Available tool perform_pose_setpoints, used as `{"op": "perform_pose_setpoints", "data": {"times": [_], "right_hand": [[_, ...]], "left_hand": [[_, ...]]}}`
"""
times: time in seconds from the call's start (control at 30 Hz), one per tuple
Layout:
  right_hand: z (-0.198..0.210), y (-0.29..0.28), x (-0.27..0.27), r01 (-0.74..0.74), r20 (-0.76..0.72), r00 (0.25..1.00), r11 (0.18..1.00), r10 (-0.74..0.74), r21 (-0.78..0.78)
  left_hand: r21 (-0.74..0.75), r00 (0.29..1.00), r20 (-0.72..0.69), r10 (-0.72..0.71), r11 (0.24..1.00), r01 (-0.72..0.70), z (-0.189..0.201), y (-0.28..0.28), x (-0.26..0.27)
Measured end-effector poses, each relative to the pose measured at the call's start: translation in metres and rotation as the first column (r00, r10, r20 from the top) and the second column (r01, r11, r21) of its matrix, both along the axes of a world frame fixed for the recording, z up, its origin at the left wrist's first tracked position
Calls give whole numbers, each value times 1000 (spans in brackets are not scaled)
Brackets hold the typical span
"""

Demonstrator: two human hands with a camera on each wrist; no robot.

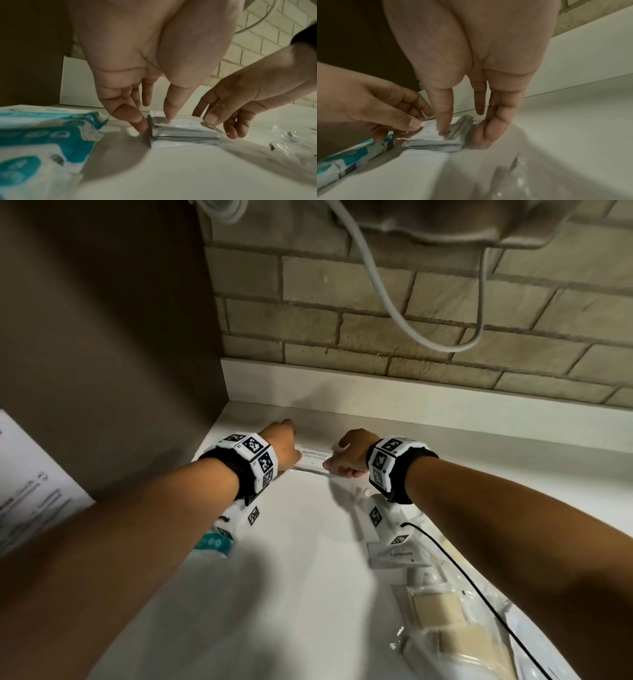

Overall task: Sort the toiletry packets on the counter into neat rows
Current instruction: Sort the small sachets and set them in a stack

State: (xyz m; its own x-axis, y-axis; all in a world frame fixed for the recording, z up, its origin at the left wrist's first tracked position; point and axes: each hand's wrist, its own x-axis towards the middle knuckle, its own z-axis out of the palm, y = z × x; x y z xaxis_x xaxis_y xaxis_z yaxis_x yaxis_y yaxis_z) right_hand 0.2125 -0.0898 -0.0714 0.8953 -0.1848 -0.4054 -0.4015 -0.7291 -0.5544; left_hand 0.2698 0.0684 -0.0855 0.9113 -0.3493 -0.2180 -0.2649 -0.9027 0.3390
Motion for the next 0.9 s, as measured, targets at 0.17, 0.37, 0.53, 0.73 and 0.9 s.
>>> {"op": "perform_pose_setpoints", "data": {"times": [0.17,0.37,0.53,0.73,0.9], "right_hand": [[18,-23,-25,-96,34,994,991,99,-89],[38,-68,-94,-305,-146,951,899,272,-314],[25,-101,-143,-389,-260,920,767,293,-510],[13,-118,-156,-284,-102,958,833,269,-475],[6,-134,-153,-44,-14,999,905,42,-423]], "left_hand": [[-25,999,44,8,1000,-7,21,-3,-20],[-58,940,-41,-340,940,337,36,-45,-98],[55,891,-100,-443,891,450,10,-70,-156],[135,872,-37,-489,862,489,6,-78,-181],[4,901,-43,-432,902,432,12,-77,-186]]}}
